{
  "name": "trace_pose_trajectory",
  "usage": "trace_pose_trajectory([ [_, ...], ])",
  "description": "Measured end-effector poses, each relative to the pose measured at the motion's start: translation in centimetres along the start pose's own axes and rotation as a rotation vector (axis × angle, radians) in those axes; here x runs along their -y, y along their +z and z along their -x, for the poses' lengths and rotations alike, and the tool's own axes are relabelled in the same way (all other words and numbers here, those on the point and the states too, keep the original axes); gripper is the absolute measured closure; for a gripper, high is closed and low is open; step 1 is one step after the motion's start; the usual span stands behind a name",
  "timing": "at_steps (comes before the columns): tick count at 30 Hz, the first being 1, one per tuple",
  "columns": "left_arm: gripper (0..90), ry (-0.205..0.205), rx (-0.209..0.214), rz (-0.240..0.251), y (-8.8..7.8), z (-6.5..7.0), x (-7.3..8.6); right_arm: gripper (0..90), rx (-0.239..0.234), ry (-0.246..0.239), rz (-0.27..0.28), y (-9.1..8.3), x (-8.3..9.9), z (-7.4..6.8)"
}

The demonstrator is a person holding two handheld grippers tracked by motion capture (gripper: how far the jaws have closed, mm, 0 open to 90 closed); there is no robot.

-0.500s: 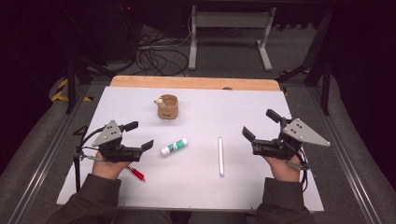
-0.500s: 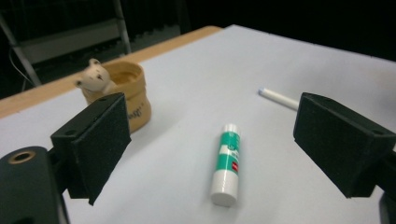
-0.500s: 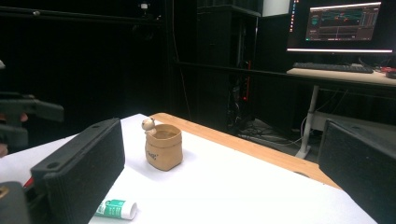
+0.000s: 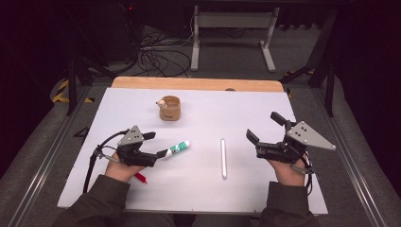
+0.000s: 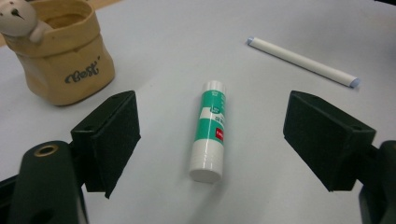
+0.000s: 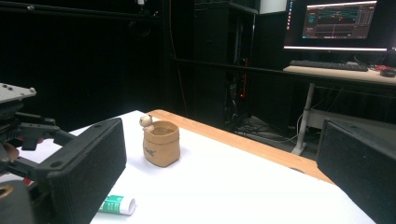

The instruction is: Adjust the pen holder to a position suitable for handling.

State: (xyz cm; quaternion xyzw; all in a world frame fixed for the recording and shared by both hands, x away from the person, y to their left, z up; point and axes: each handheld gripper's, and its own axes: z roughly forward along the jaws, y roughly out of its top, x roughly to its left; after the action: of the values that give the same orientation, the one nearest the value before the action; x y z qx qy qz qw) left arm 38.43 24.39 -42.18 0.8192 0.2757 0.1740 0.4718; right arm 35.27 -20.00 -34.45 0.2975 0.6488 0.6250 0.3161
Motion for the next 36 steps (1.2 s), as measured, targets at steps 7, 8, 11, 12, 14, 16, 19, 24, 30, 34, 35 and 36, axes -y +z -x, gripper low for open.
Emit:
trace_pose_trajectory([
  [7, 24.7, -0.007, -0.001, -0.054, 0.9, 0.0, 0.2, 2.7, 0.0, -0.002, -0.012, 0.0, 0.0, -0.3],
  [8, 25.3, -0.004, -0.005, -0.066, 1.1, 0.0, 0.2, 2.7, 0.002, -0.001, -0.014, 0.0, 0.0, -0.4],
  [11, 27.2, -0.01, -0.009, -0.104, 1.7, 0.0, 0.4, 2.8, 0.002, -0.008, -0.017, 0.1, 0.0, -0.5],
  [12, 27.9, -0.01, -0.009, -0.104, 1.7, 0.0, 0.4, 2.9, 0.003, -0.009, -0.016, 0.1, 0.0, -0.5],
  [14, 29.0, -0.023, -0.002, -0.131, 2.1, 0.0, 0.5, 3.0, 0.003, -0.009, -0.02, 0.1, 0.0, -0.5],
  [16, 30.7, -0.025, -0.001, -0.145, 2.4, 0.1, 0.6, 3.1, 0.005, -0.01, -0.024, 0.1, 0.1, -0.6],
  [19, 32.5, -0.022, 0.01, -0.162, 2.6, 0.2, 0.6, 3.2, 0.006, -0.009, -0.024, 0.1, 0.0, -0.6],
  [24, 35.1, -0.018, 0.017, -0.191, 3.1, 0.3, 0.7, 3.3, 0.006, -0.009, -0.028, 0.2, 0.0, -0.8],
  [30, 37.8, -0.02, 0.022, -0.223, 3.6, 0.4, 0.9, 3.5, 0.003, -0.011, -0.032, 0.3, 0.0, -0.9],
  [34, 39.5, -0.011, 0.017, -0.252, 3.9, 0.3, 1.1, 3.5, 0.003, -0.014, -0.035, 0.3, 0.0, -0.9],
  [35, 40.0, -0.012, 0.015, -0.255, 4.0, 0.3, 1.1, 3.5, 0.002, -0.015, -0.034, 0.3, 0.0, -0.9],
  [36, 40.4, -0.011, 0.012, -0.264, 4.0, 0.3, 1.2, 3.6, 0.0, -0.012, -0.033, 0.4, 0.0, -0.9],
])
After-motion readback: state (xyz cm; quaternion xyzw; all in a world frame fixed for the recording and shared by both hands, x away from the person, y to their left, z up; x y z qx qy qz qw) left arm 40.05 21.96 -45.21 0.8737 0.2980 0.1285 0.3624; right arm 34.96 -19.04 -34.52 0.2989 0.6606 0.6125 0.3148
